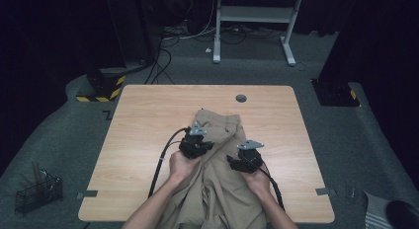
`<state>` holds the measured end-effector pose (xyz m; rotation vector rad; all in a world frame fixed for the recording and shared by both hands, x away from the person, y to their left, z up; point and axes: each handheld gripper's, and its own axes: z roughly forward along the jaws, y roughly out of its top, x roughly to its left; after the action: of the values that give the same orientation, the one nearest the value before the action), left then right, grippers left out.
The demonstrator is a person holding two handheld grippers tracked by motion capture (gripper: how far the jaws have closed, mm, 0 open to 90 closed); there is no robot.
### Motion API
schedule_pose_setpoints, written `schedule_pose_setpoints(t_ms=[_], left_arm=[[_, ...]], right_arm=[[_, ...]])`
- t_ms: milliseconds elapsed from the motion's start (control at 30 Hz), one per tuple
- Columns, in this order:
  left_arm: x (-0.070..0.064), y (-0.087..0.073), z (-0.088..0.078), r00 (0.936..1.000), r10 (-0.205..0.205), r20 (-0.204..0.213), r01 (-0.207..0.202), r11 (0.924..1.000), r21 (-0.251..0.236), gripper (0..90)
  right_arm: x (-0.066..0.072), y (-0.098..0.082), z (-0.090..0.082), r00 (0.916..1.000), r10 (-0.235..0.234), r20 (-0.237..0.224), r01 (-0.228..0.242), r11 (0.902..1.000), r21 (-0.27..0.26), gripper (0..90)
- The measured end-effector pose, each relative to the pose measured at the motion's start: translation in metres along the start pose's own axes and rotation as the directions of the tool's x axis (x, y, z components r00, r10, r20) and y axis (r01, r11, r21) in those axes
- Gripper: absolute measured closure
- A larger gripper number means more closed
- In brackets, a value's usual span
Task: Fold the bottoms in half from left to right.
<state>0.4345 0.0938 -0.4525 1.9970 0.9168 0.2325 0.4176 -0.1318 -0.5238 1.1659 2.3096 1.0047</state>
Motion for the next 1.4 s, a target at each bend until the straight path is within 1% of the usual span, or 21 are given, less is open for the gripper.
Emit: schedule_pose_setpoints(t_ms=[33,133,200,233,300,400,467,500,533,600,633,667,700,733,800,867,967,1100,1133,1167,1400], left_arm=[[0.000,0.000,0.000,1.0000,0.000,0.000,0.000,1.0000,0.000,89.8],[-0.002,0.023,-0.003,0.9978,-0.027,0.061,0.032,0.9966,-0.076,89.8],[-0.006,0.030,0.005,0.9962,-0.030,0.081,0.037,0.9956,-0.086,89.8],[-0.008,0.029,0.022,0.9955,-0.035,0.088,0.040,0.9976,-0.056,89.8],[-0.005,0.021,0.040,0.9951,-0.057,0.081,0.058,0.9983,-0.006,89.7],[0.002,0.009,0.053,0.9936,-0.092,0.065,0.090,0.9953,0.035,88.4],[0.002,0.007,0.053,0.9933,-0.098,0.061,0.096,0.9948,0.032,84.8],[0.003,0.006,0.050,0.9937,-0.095,0.058,0.094,0.9952,0.028,73.7],[0.002,0.006,0.045,0.9940,-0.095,0.054,0.094,0.9954,0.019,73.7],[0.001,0.007,0.032,0.9957,-0.081,0.044,0.081,0.9967,-0.001,59.6],[0.000,0.008,0.022,0.9964,-0.075,0.041,0.075,0.9970,-0.015,59.6],[-0.001,0.006,0.008,0.9971,-0.064,0.042,0.065,0.9973,-0.033,52.6],[-0.001,0.006,0.008,0.9971,-0.064,0.042,0.065,0.9973,-0.033,50.1],[-0.002,0.001,-0.006,0.9964,-0.068,0.051,0.071,0.9964,-0.047,47.7],[-0.003,-0.003,-0.012,0.9956,-0.071,0.061,0.074,0.9961,-0.048,45.5],[-0.008,-0.019,-0.024,0.9940,-0.069,0.085,0.072,0.9966,-0.040,41.5],[-0.012,-0.031,-0.026,0.9929,-0.069,0.097,0.072,0.9972,-0.023,40.6],[-0.016,-0.054,-0.009,0.9967,-0.060,0.055,0.058,0.9973,0.046,40.3],[-0.016,-0.054,-0.009,0.9967,-0.060,0.055,0.058,0.9973,0.046,40.5],[-0.012,-0.060,0.002,0.9983,-0.057,0.011,0.056,0.9952,0.080,41.1],[0.000,-0.062,0.022,0.9975,-0.053,-0.047,0.057,0.9938,0.095,44.3]], right_arm=[[0.000,0.000,0.000,1.0000,0.000,0.000,0.000,1.0000,0.000,37.4],[0.002,0.004,0.005,1.0000,0.002,0.001,-0.002,1.0000,-0.001,37.4],[0.003,0.007,0.007,1.0000,0.005,0.004,-0.005,1.0000,0.000,37.4],[0.005,0.008,0.009,0.9999,0.009,0.005,-0.009,1.0000,0.000,37.5],[0.005,0.010,0.011,1.0000,0.007,0.004,-0.007,1.0000,-0.002,37.4],[0.005,0.011,0.012,1.0000,0.009,0.002,-0.009,1.0000,0.001,37.4],[0.005,0.011,0.011,1.0000,0.007,0.000,-0.007,1.0000,0.001,37.4],[0.003,0.011,0.010,0.9998,0.018,-0.004,-0.018,0.9998,0.003,37.1],[0.003,0.011,0.010,0.9998,0.018,-0.004,-0.018,0.9998,0.003,37.1],[0.001,0.010,0.003,0.9989,0.043,-0.018,-0.043,0.9991,-0.002,36.6],[0.001,0.010,0.003,0.9989,0.043,-0.018,-0.043,0.9991,-0.002,36.6],[0.000,0.008,-0.005,0.9990,0.041,-0.016,-0.041,0.9990,-0.020,36.6],[0.000,0.008,-0.005,0.9990,0.041,-0.016,-0.041,0.9990,-0.020,36.6],[0.000,0.005,-0.014,0.9996,0.023,-0.013,-0.024,0.9995,-0.022,36.5],[0.000,0.003,-0.018,0.9998,0.016,-0.013,-0.016,0.9996,-0.022,36.5],[0.000,-0.005,-0.026,0.9999,-0.006,-0.014,0.006,1.0000,-0.005,36.3],[0.002,-0.010,-0.029,0.9998,-0.017,-0.014,0.017,0.9998,0.006,36.3],[0.006,-0.017,-0.023,0.9992,-0.039,-0.012,0.039,0.9987,0.031,35.9],[0.006,-0.016,-0.022,0.9992,-0.039,-0.010,0.039,0.9989,0.026,35.9],[0.007,-0.016,-0.021,0.9992,-0.038,-0.006,0.038,0.9989,0.025,36.0],[0.006,-0.009,-0.012,0.9997,-0.025,0.006,0.025,0.9995,0.018,35.9]])
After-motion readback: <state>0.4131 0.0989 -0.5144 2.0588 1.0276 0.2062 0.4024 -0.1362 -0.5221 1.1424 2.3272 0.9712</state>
